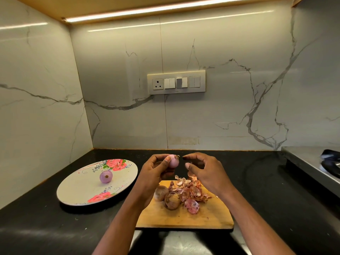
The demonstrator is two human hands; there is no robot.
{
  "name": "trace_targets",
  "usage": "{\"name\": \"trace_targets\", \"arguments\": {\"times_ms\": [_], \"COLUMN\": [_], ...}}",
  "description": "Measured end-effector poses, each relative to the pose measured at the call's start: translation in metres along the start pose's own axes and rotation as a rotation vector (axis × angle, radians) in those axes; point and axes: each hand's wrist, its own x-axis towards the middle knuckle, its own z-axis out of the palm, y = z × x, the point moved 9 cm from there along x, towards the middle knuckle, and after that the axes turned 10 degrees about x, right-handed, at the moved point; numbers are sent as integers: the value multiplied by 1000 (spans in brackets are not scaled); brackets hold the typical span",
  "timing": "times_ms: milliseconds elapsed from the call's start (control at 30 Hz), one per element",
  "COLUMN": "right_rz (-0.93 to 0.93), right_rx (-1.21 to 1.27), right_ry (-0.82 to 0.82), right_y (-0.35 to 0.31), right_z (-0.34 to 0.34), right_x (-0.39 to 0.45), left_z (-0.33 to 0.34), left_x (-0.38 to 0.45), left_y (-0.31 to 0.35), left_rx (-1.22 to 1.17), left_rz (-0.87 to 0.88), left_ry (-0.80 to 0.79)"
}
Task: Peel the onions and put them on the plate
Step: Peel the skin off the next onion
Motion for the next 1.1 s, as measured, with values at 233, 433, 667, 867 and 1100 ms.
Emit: {"name": "trace_targets", "arguments": {"times_ms": [233,433,667,867,1100], "right_rz": [-52,-10,1,16,12], "right_rx": [130,257,257,221,204], "right_ry": [-32,30,-59,-3,-28], "right_y": [-19,-11,-11,-8,-10], "right_z": [8,1,9,5,11], "right_x": [-4,-3,-3,-4,-4], "left_z": [5,11,9,11,9], "left_x": [-2,-3,-3,-3,-2], "left_y": [0,3,2,0,0], "left_rx": [29,90,4,-27,-94], "left_rz": [-19,6,-17,-23,-33], "left_ry": [-46,-104,-81,-92,-80]}}
